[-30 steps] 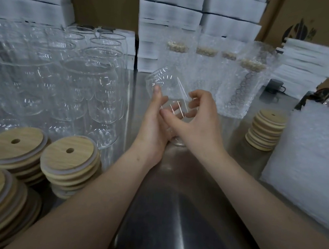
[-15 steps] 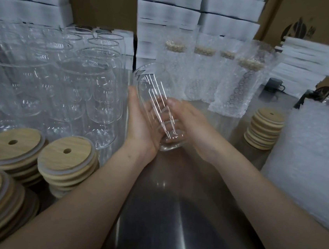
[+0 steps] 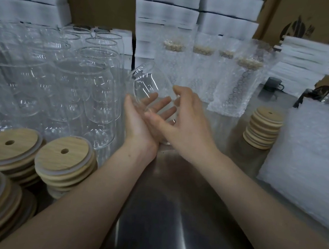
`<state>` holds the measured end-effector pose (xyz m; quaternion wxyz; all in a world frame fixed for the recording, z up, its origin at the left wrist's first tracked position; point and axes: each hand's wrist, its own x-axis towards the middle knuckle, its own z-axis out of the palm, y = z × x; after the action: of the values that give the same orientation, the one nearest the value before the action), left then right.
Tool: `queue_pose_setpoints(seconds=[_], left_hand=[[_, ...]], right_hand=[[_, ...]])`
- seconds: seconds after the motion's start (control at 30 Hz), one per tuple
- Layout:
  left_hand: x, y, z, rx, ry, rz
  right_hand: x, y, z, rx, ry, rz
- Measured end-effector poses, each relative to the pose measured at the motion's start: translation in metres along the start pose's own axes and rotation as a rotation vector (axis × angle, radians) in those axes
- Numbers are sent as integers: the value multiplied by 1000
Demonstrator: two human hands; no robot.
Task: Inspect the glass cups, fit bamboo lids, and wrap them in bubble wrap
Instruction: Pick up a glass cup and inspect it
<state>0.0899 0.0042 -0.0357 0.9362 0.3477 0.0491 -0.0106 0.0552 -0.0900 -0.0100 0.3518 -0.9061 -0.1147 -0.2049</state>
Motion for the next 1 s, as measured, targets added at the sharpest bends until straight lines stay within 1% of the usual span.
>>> queue_pose_setpoints(seconds=[0.07, 0.1, 0.13, 0.2, 0.3, 0.33, 0.37, 0.4, 0.47, 0.5, 0.6, 0.67, 0.73, 0.9, 1.0], left_hand=[[3, 3, -5, 34, 15, 16], [4, 4, -6, 47, 11, 19], [5, 4, -7, 55, -2, 16], [6, 2, -8, 63, -36, 2], [5, 1, -6, 60, -69, -30], [6, 3, -6, 60, -67, -39], [6, 4, -6, 68, -62, -48], [7, 5, -6, 79, -55, -59], [8, 6, -6, 75, -57, -65], [7, 6, -5, 50, -72, -62], [6, 1, -2, -37, -108, -60], [5, 0, -1, -61, -113, -53], [3, -1, 0, -82, -104, -70], [-1, -5, 5, -70, -80, -61], [-2, -6, 9, -80, -72, -64]], right_hand=[[5, -2, -9, 390, -48, 74], [7, -1, -12, 560, -22, 104], [10, 2, -14, 656, 1, 129], [13, 6, -15, 722, -50, 192], [13, 11, -12, 716, -291, 317], [13, 12, -10, 726, -359, 334], [13, 12, -7, 741, -386, 340], [13, 12, -5, 765, -376, 341], [12, 9, 0, 802, -283, 335], [12, 9, 2, 764, -218, 318], [9, 11, 9, 449, -66, 228], [3, 9, 10, 233, -5, 169], [1, 9, 10, 73, 48, 104], [-2, 6, 11, -178, 156, 1], [-2, 6, 9, -290, 177, -32]])
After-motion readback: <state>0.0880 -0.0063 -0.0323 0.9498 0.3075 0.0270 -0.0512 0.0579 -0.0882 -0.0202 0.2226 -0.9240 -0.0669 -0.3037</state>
